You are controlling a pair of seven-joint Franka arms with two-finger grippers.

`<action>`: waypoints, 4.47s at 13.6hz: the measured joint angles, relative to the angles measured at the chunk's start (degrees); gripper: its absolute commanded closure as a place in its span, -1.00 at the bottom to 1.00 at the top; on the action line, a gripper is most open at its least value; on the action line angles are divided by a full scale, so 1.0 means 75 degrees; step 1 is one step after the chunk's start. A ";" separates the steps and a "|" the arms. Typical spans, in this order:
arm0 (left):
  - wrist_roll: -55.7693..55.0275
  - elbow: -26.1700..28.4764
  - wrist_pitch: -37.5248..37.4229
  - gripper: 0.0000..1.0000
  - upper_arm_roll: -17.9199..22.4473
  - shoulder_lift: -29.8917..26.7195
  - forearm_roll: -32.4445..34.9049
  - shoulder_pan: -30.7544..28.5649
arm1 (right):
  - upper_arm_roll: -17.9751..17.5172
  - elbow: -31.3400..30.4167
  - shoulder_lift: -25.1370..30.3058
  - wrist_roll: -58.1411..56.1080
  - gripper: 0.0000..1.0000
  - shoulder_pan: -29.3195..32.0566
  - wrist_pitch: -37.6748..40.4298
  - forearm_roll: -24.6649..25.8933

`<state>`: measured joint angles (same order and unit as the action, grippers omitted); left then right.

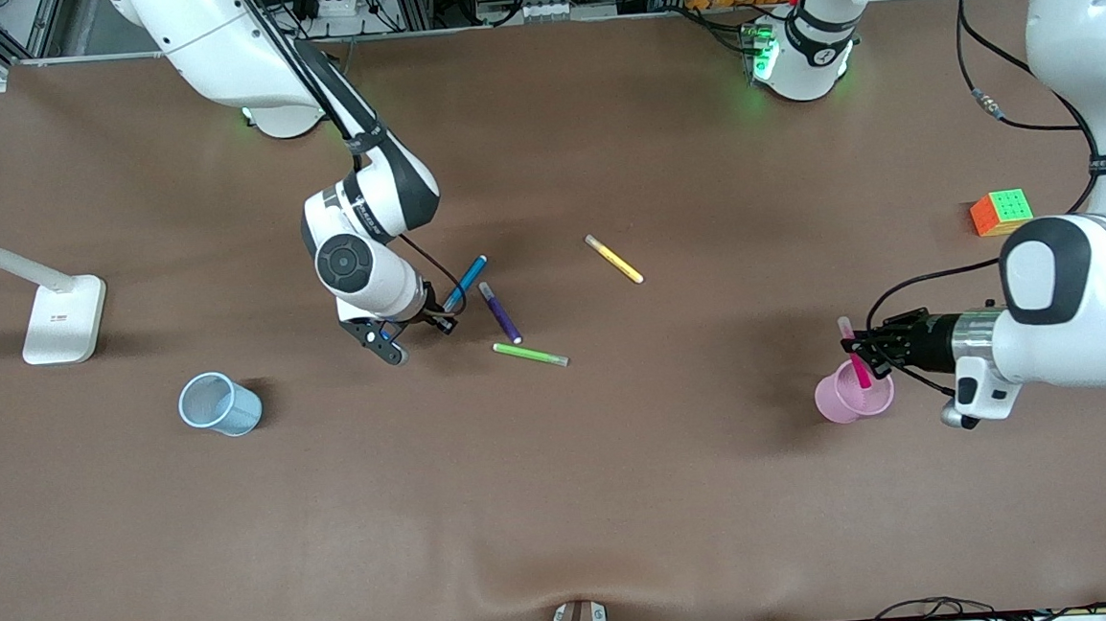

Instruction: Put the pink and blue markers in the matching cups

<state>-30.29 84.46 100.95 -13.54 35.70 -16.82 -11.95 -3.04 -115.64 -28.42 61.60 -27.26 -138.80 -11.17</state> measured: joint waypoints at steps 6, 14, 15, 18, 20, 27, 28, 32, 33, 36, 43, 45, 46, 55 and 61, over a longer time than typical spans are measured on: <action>0.0168 -0.0005 0.0000 1.00 0.0001 0.0194 -0.0481 -0.0289 | 0.0000 -0.0197 -0.0019 0.0187 0.32 -0.0218 -0.0158 0.0000; 0.0168 -0.0012 0.0020 -1.00 0.0004 0.0289 -0.0692 -0.0416 | 0.0040 -0.0470 -0.0017 0.0372 1.00 -0.0404 -0.0799 0.0000; 0.0168 -0.0019 0.0020 -1.00 0.0004 0.0289 -0.0695 -0.0416 | 0.0077 -0.0431 0.0018 0.0372 1.00 -0.0398 -0.0834 0.0000; 0.0167 -0.0112 0.0034 -1.00 0.0003 0.0287 -0.0699 -0.0416 | 0.0183 -0.0098 0.0386 0.0366 1.00 -0.0241 -0.0545 0.0017; 0.0167 -0.0300 0.0030 -1.00 0.0001 0.0231 -0.0699 -0.0416 | 0.0309 0.0290 0.0678 0.0294 1.00 -0.0085 0.0061 0.0355; 0.0715 -0.0473 -0.0045 -1.00 -0.0222 -0.1214 0.0884 -0.0336 | 0.1550 0.1885 0.0896 -0.1165 1.00 0.0060 0.1384 0.1533; 0.0998 -0.0472 -0.0177 -1.00 -0.0235 -0.1471 0.1089 -0.0328 | 0.1756 0.1983 0.0896 -0.1604 1.00 0.0076 0.1391 0.1559; 0.1843 -0.0463 -0.0834 -1.00 -0.0232 -0.2352 0.2026 -0.0355 | 0.2489 0.2291 0.0888 -0.3465 1.00 0.0219 0.1361 0.2031; 0.1971 -0.0461 -0.1006 -1.00 -0.0230 -0.2514 0.2118 -0.0364 | 0.2553 0.2343 0.0885 -0.3971 1.00 0.0409 0.1313 0.2095; 0.2089 -0.0457 -0.1654 -1.00 -0.0230 -0.2998 0.2148 -0.0374 | 0.2599 0.2349 0.0825 -0.5377 1.00 0.1157 0.0977 0.2121; 0.2419 -0.0273 -0.2222 -1.00 -0.0406 -0.4111 0.2151 -0.0332 | 0.2603 0.1957 0.0479 -0.6526 1.00 0.1995 -0.0393 0.2122; 0.2588 -0.0094 -0.2197 -1.00 -0.0454 -0.4305 0.2151 -0.0291 | 0.2601 0.1663 0.0378 -0.6526 1.00 0.1996 -0.0984 0.2123; 0.2685 0.0118 -0.2107 -1.00 -0.0421 -0.4468 0.2152 -0.0205 | 0.2599 0.1544 0.0331 -0.6526 1.00 0.1996 -0.1193 0.2123; 0.2807 0.1363 -0.1949 -1.00 0.1506 -0.5486 0.2156 0.1897 | 0.2584 0.0719 0.0298 -0.6525 1.00 0.1996 -0.2091 0.2123; 0.2938 0.1357 -0.2061 -1.00 0.1502 -0.5518 0.2479 0.1967 | 0.2557 0.0539 0.0298 -0.6512 -1.00 0.1994 -0.2102 0.2124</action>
<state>-8.25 94.63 85.50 -2.27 -5.69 1.77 2.81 16.13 -111.60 -26.19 12.77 -12.30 -154.57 4.76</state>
